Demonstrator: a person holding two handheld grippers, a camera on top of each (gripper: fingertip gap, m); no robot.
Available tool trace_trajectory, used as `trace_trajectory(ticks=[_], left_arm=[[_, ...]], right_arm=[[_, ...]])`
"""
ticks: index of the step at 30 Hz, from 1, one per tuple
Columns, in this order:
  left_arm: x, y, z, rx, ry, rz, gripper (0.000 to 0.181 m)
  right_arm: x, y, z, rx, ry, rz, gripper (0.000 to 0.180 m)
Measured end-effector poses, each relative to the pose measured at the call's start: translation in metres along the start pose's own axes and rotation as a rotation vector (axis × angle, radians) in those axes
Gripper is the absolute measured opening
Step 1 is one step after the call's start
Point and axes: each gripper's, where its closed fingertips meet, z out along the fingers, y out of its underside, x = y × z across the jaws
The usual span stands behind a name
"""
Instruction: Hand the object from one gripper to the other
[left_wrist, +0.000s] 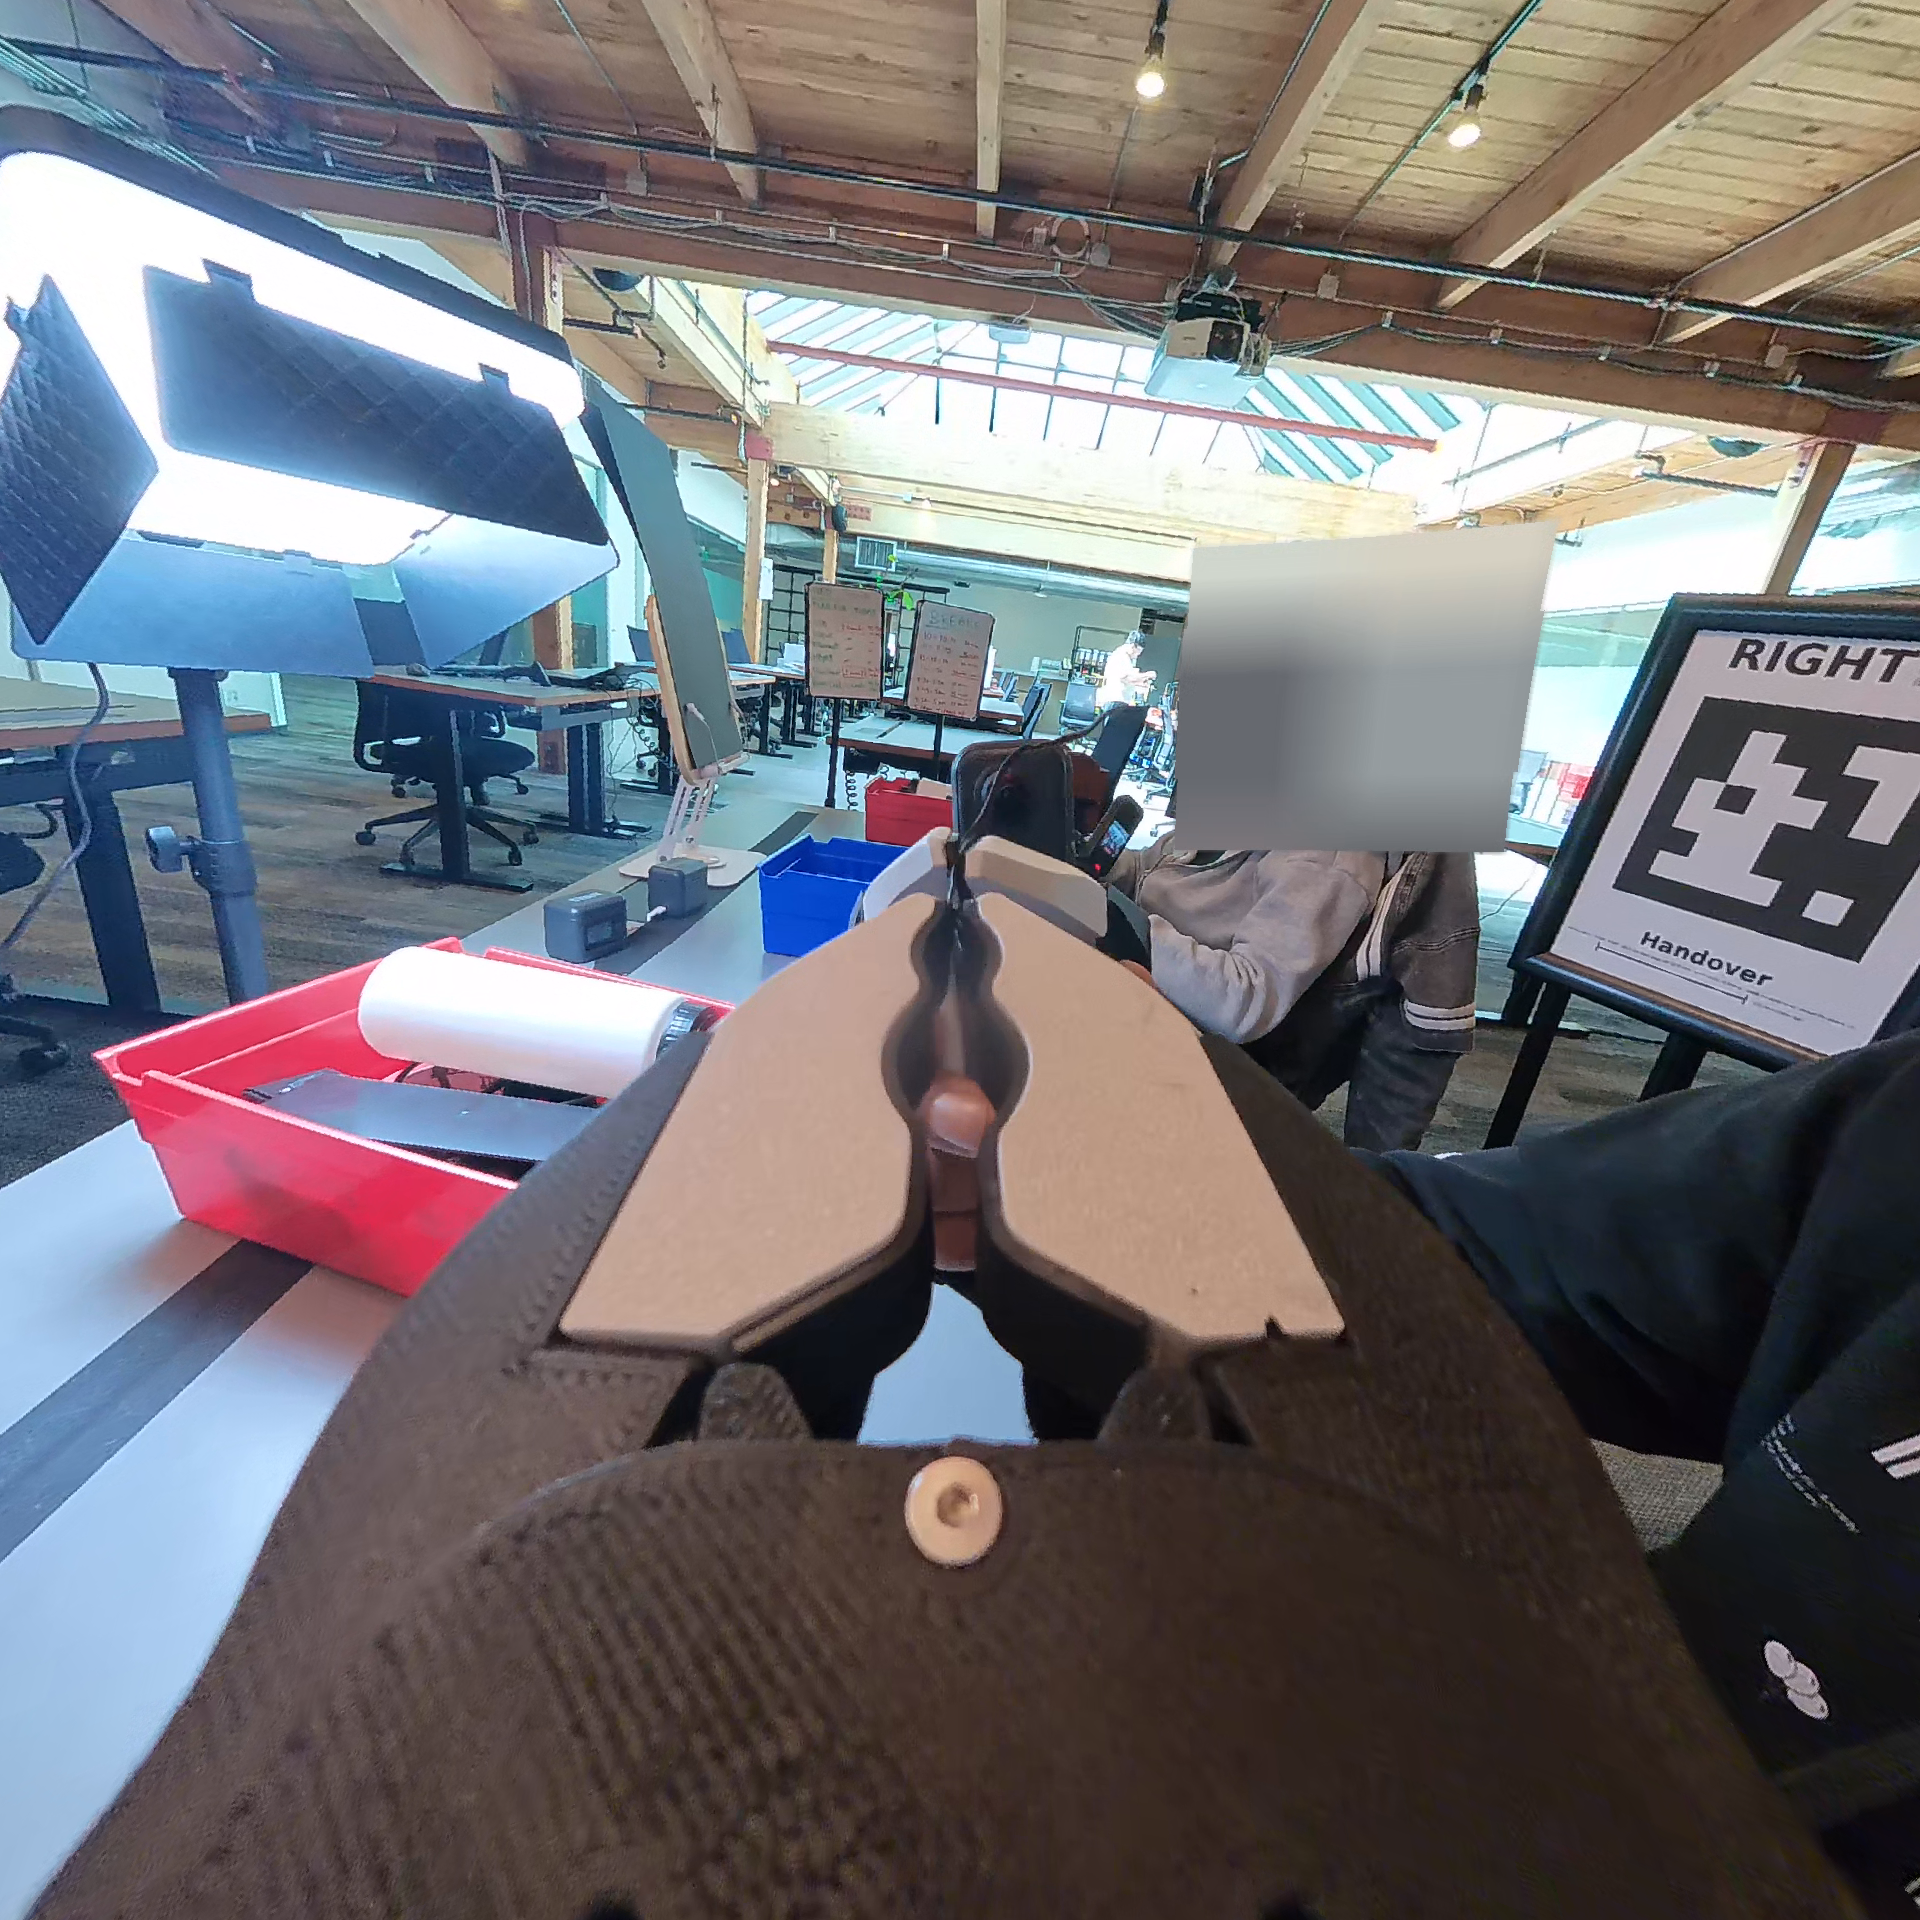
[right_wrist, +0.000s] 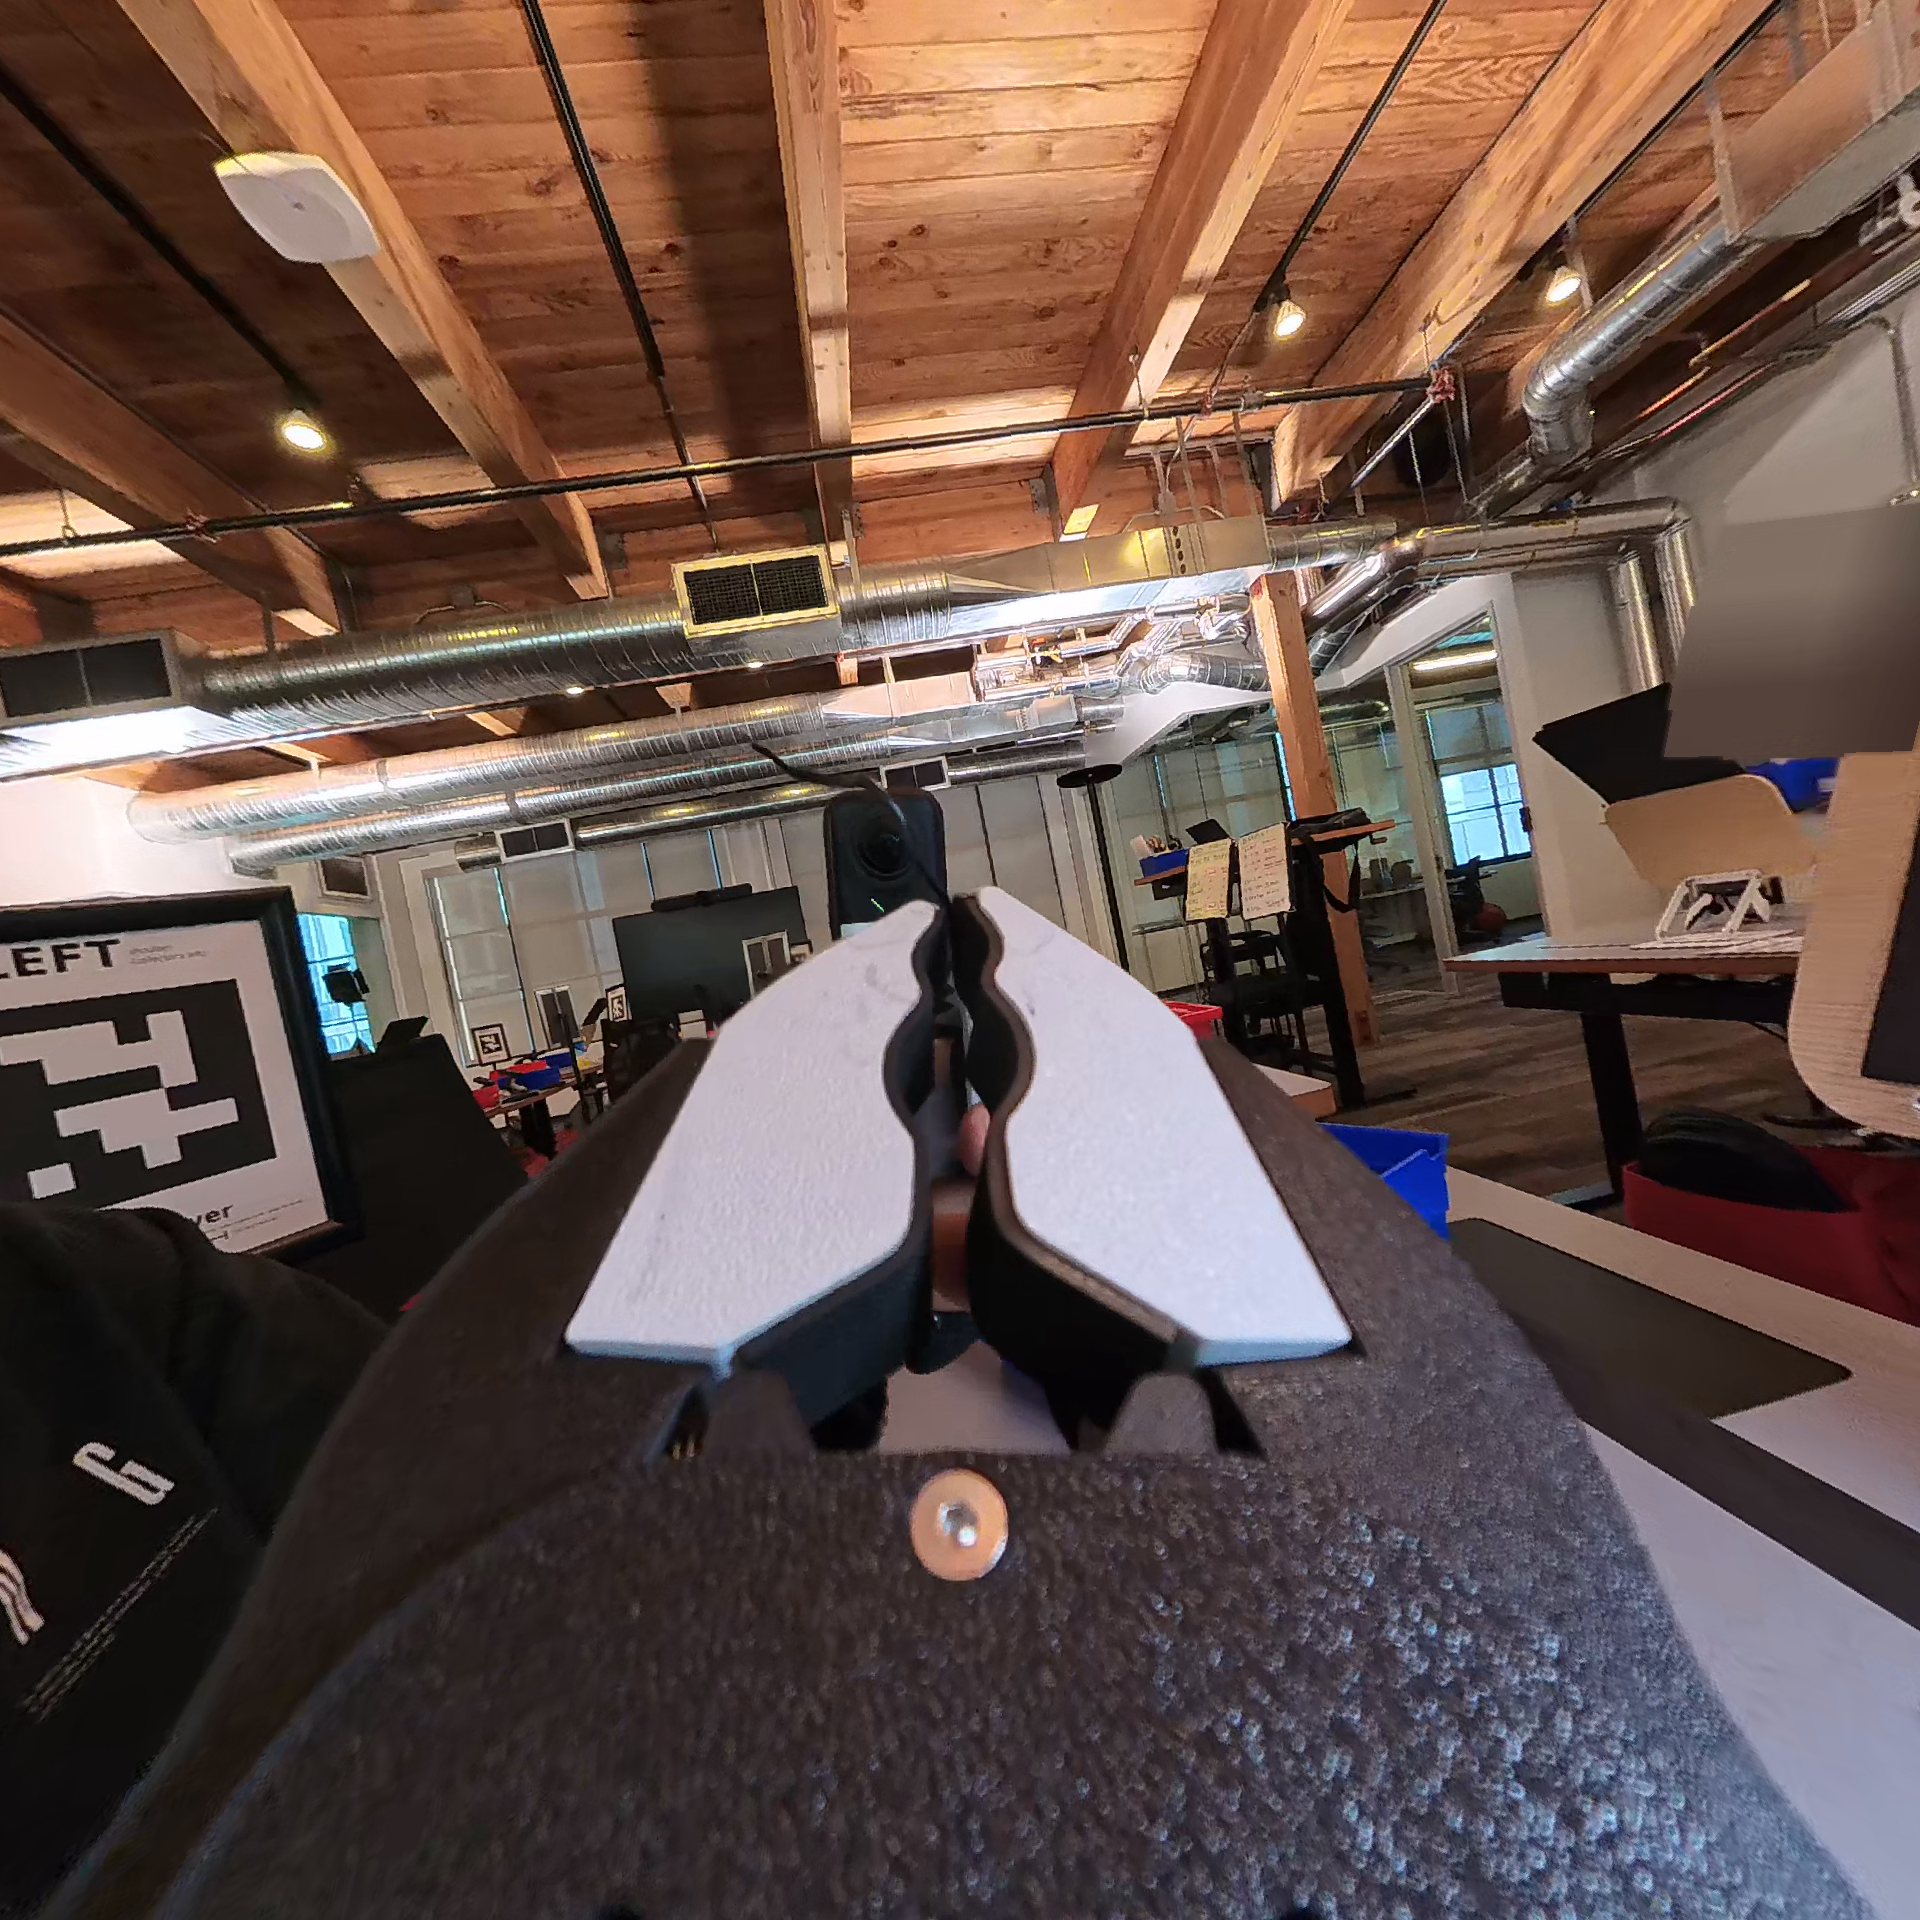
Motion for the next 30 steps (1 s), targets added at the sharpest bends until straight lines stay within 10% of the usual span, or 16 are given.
trace_trajectory(ticks=[7, 30], left_arm=[[-0.001, 0.003, -0.002, -0.05, -0.009, 0.004, 0.021], [0.0, 0.008, 0.0, -0.066, 0.004, 0.016, 0.002]], right_arm=[[-0.001, 0.008, 0.002, -0.071, 0.004, -0.025, 0.0], [-0.001, 0.007, 0.001, -0.085, 0.003, -0.025, 0.001]])
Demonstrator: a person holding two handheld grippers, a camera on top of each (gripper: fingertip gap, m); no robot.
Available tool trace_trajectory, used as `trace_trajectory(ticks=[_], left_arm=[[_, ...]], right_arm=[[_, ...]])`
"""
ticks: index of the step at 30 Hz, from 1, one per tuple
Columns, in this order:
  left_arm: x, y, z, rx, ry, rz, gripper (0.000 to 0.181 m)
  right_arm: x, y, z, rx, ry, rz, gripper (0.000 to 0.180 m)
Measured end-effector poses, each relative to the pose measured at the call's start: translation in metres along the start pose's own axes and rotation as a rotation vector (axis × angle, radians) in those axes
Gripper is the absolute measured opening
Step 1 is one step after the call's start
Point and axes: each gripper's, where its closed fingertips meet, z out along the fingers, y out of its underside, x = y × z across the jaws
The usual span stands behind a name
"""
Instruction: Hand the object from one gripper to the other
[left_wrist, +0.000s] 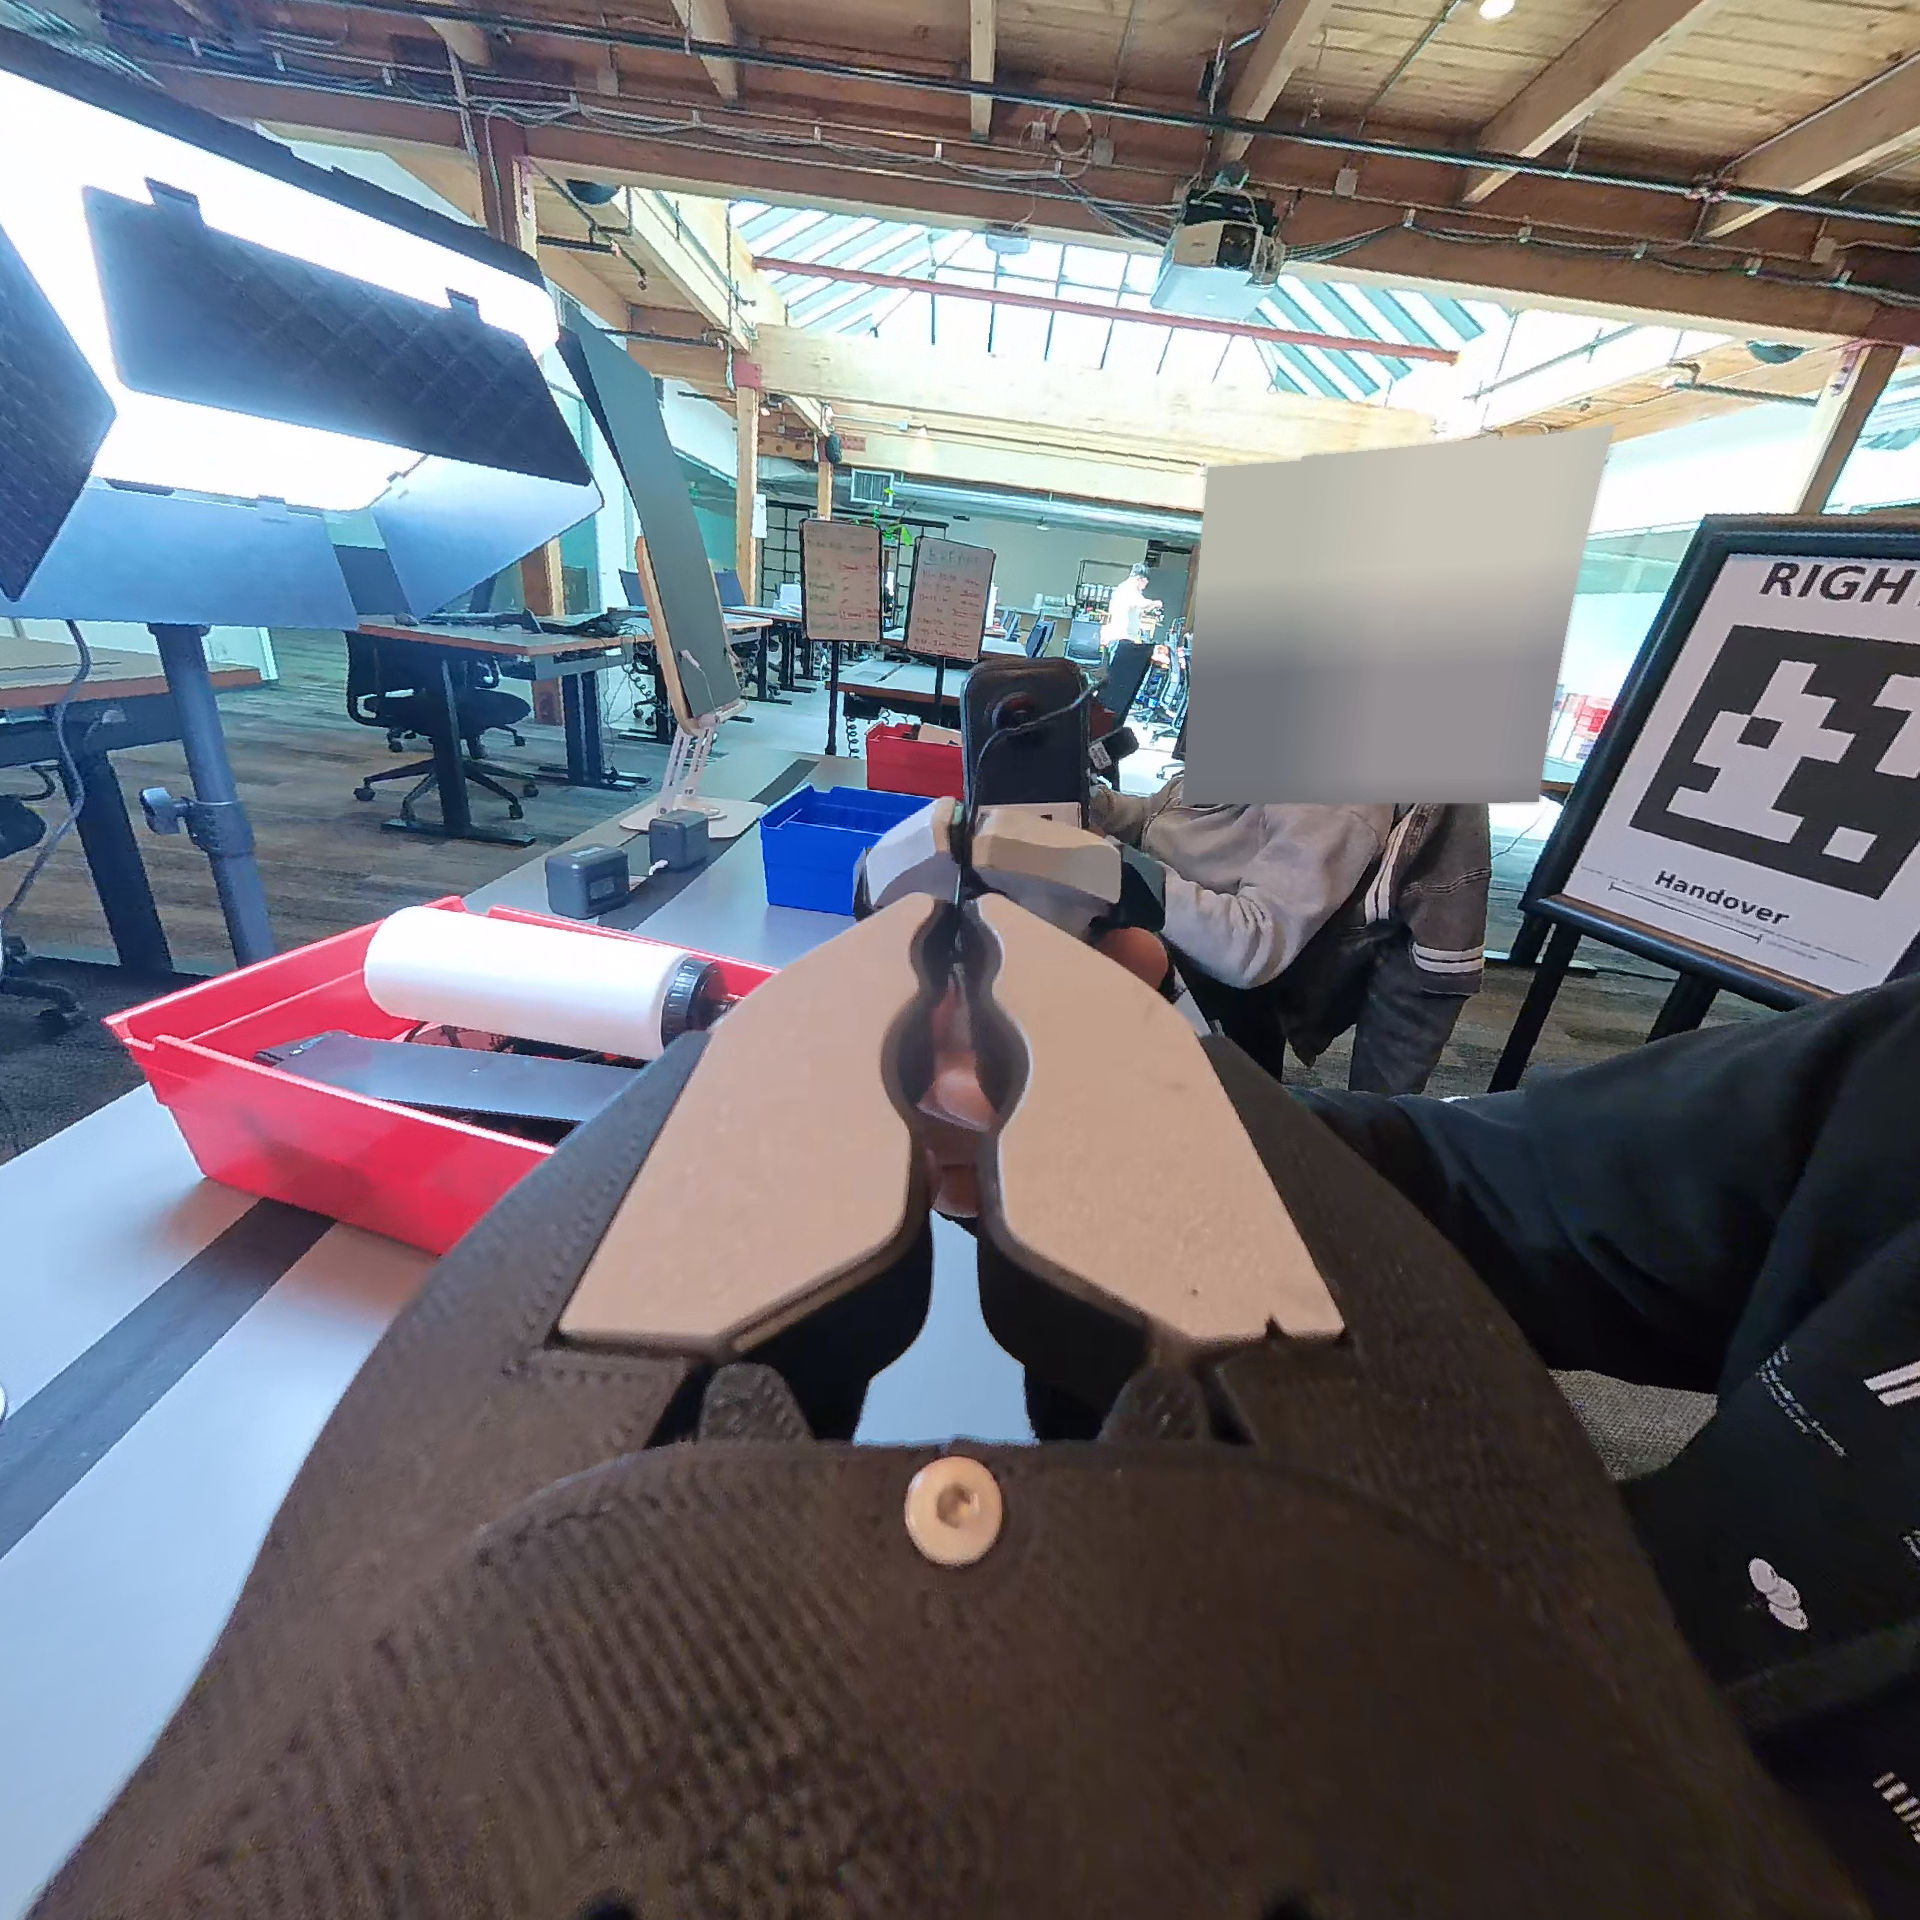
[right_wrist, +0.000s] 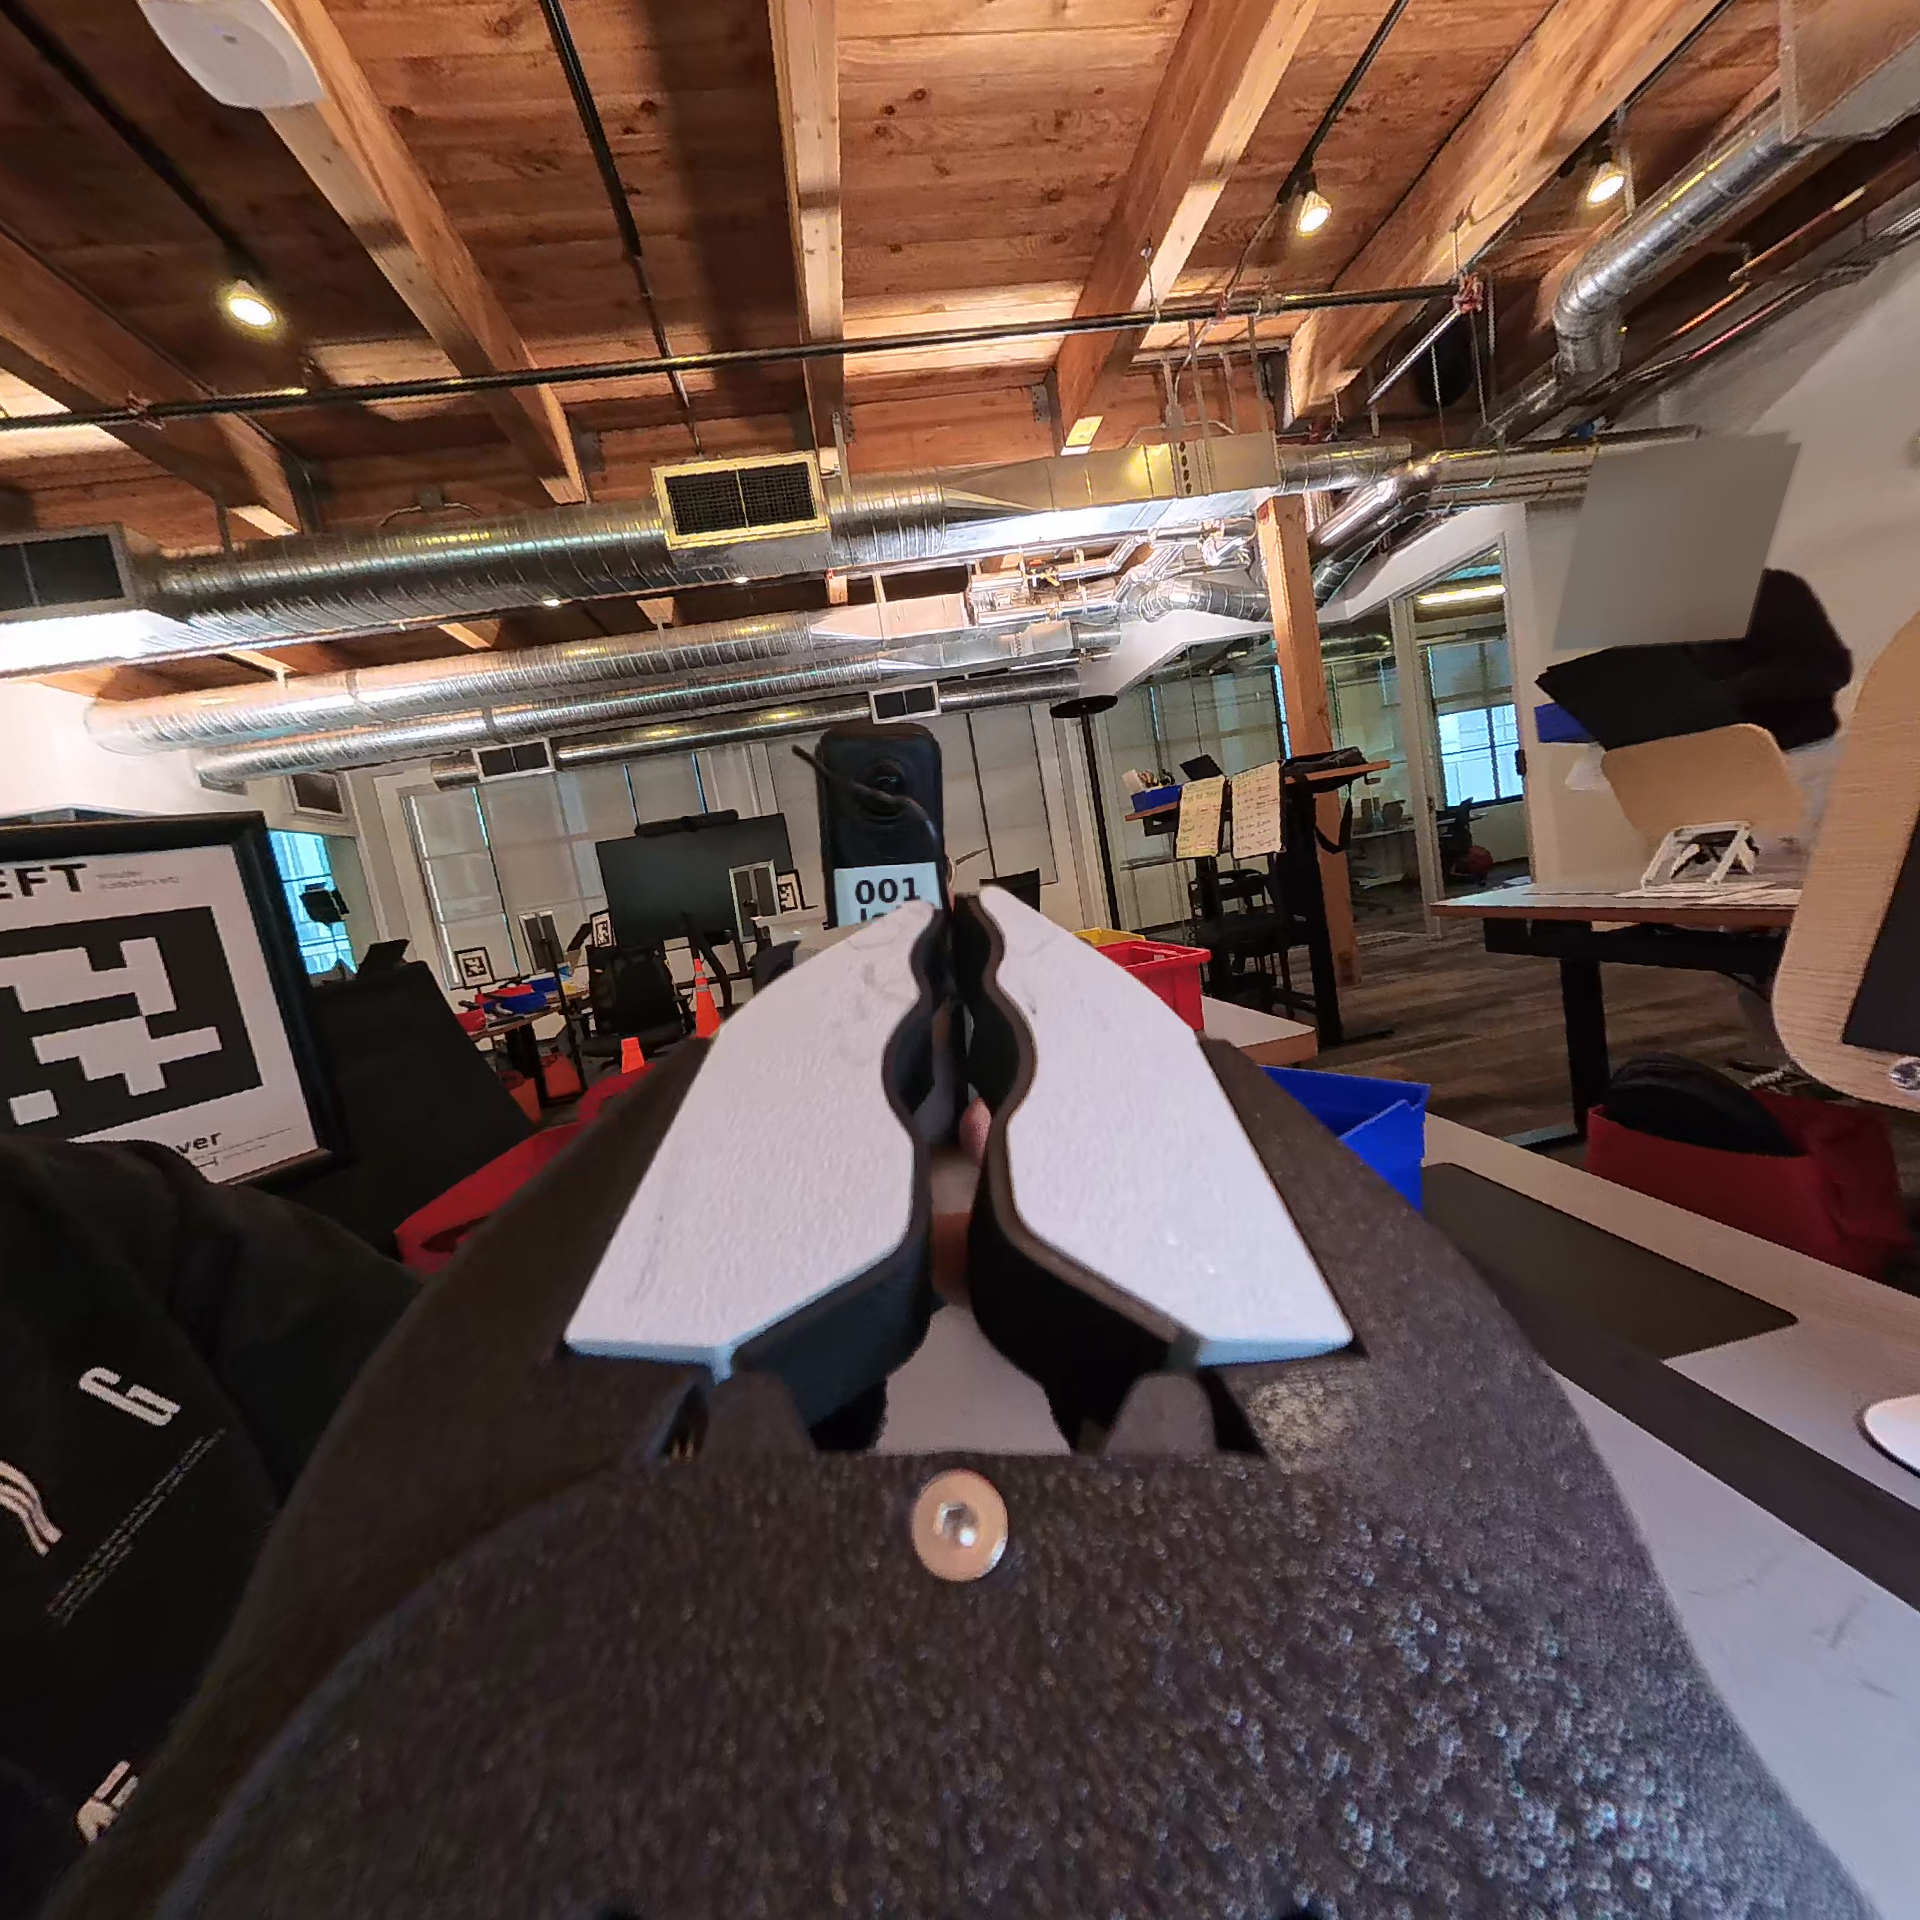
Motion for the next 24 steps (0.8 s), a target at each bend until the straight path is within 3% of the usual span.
trace_trajectory(ticks=[7, 10, 24], left_arm=[[0.001, -0.001, -0.005, -0.027, -0.008, 0.034, 0.014], [0.003, 0.0, -0.004, -0.041, 0.002, 0.046, 0.005], [0.006, -0.002, -0.006, -0.055, 0.009, 0.075, 0.0]], right_arm=[[-0.003, 0.01, 0.005, -0.042, -0.006, -0.017, 0.001], [-0.002, 0.012, 0.005, -0.04, -0.007, 0.002, 0.001], [-0.006, 0.005, 0.003, -0.021, -0.033, 0.008, 0.001]])
